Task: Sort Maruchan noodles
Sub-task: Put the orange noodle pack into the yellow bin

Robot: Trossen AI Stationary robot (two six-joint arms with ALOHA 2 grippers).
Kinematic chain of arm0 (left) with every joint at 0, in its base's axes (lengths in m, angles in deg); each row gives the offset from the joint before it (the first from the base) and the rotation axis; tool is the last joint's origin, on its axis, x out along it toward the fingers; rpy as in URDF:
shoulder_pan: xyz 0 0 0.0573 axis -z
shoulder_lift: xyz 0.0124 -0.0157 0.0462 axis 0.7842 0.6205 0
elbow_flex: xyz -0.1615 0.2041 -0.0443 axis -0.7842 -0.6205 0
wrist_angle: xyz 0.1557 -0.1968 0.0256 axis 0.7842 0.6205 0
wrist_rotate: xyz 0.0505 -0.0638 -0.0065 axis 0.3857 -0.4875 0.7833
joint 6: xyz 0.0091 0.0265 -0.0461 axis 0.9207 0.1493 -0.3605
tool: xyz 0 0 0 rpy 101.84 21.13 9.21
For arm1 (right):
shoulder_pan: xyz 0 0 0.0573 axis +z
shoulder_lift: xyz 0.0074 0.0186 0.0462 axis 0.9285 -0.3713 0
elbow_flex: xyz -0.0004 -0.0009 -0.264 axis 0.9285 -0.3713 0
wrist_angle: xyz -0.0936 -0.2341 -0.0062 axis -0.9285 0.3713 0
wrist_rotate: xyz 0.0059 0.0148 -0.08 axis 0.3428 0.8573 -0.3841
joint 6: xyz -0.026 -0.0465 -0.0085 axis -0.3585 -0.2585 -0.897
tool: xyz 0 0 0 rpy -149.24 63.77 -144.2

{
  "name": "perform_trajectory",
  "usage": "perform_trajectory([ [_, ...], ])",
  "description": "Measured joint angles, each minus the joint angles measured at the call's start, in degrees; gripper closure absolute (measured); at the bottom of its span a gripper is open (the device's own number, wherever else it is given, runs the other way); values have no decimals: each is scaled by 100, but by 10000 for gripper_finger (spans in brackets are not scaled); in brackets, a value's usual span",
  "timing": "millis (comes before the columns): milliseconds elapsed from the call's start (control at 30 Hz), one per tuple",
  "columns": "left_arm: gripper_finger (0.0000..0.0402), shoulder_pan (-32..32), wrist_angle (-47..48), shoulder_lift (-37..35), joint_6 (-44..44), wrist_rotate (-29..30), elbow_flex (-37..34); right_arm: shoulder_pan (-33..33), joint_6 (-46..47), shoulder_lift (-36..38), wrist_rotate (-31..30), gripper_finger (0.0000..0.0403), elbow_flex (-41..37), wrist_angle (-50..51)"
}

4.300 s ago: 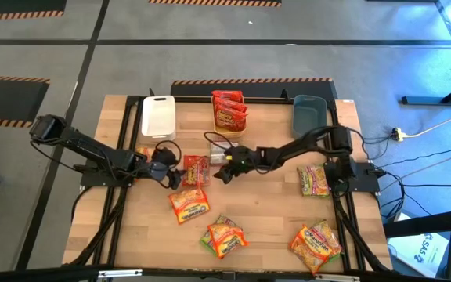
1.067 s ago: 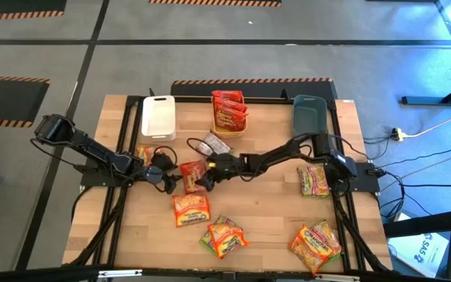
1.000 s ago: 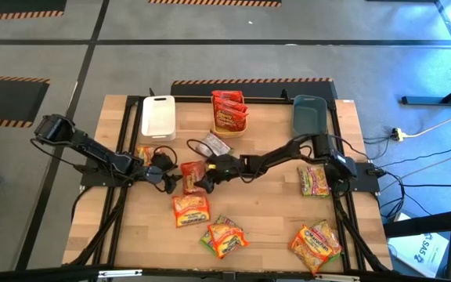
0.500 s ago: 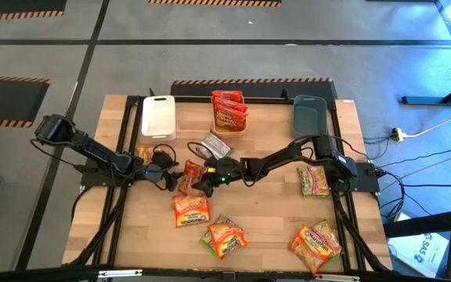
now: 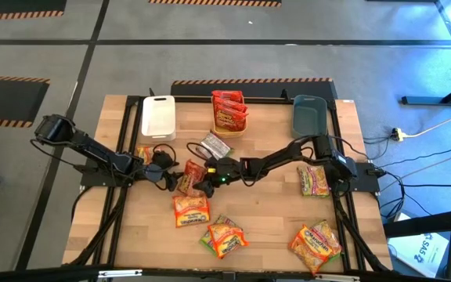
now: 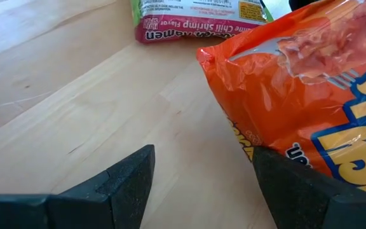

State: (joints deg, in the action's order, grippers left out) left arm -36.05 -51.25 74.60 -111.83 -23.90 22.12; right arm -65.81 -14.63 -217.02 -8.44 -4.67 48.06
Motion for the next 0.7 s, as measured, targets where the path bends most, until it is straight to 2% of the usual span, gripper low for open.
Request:
perform_trajectory([
  [133, 138, 0, -2, -2, 0, 14, 4, 0, -12, 0, 9, 210, 0, 22],
  [367, 137, 13, 3, -20, -2, 217, 26, 104, -150, -2, -193, 273, -11, -13],
  [700, 137, 13, 35, -180, -2, 352, 45, 124, -752, 199, -257, 266, -2, 558],
])
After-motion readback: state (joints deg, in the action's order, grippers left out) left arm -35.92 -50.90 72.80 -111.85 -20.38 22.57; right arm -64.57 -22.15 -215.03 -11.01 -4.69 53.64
